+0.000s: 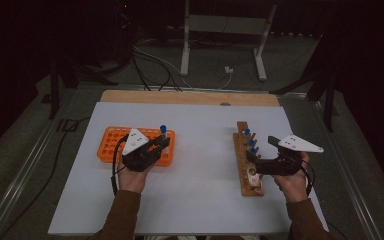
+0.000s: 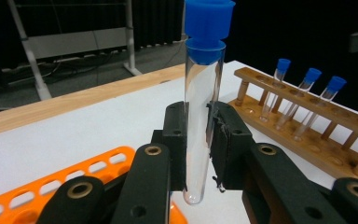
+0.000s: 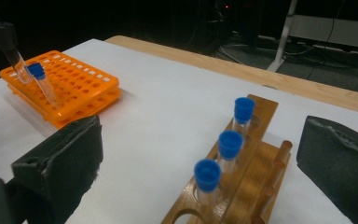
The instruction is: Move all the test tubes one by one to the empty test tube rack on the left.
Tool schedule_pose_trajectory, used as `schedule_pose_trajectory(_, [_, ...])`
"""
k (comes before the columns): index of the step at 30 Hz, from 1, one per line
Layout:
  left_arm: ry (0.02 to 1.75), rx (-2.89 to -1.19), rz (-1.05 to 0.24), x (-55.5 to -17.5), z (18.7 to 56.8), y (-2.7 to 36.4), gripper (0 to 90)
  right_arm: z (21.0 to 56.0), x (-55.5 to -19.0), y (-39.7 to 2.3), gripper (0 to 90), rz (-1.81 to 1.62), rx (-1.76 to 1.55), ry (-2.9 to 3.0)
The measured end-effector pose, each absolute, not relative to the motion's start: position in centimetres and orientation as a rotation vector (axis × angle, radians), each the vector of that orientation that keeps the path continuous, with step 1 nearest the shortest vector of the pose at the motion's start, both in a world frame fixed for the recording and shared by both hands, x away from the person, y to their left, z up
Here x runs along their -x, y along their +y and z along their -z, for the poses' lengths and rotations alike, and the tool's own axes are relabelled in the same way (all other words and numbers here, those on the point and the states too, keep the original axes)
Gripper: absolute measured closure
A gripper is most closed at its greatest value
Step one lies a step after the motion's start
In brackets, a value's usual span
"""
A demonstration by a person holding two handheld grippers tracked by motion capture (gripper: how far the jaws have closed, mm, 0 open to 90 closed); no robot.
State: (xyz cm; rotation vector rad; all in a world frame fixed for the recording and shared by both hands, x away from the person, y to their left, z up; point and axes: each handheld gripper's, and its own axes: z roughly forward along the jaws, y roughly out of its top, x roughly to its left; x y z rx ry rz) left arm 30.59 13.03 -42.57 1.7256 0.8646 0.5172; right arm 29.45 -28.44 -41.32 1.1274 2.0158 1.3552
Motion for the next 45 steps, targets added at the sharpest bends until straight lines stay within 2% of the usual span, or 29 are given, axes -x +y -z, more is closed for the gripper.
schedule_pose_trajectory(21, [0.961, -1.730, -0.604, -30.8, 44.4, 15.3, 78.2, 41.7, -29.0, -29.5, 0.5, -1.364, -1.149, 1.989])
schedule_pose_trajectory(45, [0.969, -1.766, -0.569, -31.9, 47.4, 14.8, 78.1, 42.2, -29.0, -29.2, 0.5, -1.365, -1.151, 2.006])
